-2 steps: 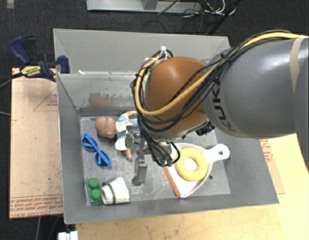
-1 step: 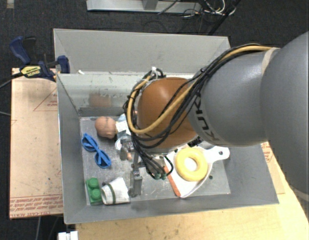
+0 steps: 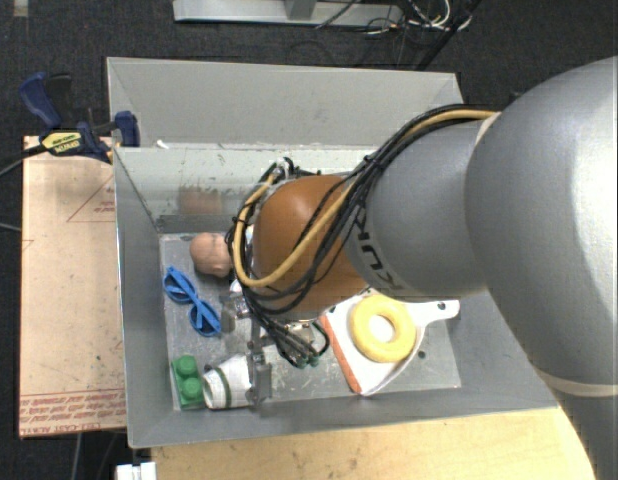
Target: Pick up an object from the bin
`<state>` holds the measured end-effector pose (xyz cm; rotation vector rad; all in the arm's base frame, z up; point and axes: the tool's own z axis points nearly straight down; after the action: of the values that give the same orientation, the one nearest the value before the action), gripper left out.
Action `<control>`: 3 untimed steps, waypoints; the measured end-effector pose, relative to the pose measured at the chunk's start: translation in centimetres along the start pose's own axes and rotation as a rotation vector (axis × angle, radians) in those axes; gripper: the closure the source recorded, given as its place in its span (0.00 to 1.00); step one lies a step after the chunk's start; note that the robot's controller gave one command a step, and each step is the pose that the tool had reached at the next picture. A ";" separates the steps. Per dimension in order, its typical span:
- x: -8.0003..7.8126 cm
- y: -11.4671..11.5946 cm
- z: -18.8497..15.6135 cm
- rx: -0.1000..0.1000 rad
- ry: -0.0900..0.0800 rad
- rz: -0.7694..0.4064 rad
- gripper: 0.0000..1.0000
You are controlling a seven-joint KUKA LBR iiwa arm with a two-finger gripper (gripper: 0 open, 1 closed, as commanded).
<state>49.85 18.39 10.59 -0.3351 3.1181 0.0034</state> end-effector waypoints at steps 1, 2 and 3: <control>-0.5 3.8 2.3 0.011 0.007 0.180 1.00; -0.5 3.8 2.3 0.010 0.008 0.181 1.00; -0.9 4.1 -0.7 0.008 0.009 0.174 1.00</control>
Offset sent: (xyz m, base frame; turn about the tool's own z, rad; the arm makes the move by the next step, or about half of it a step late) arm 0.0000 0.0000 0.0000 0.0000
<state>49.87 22.54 11.35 -0.0627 3.1437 -0.0105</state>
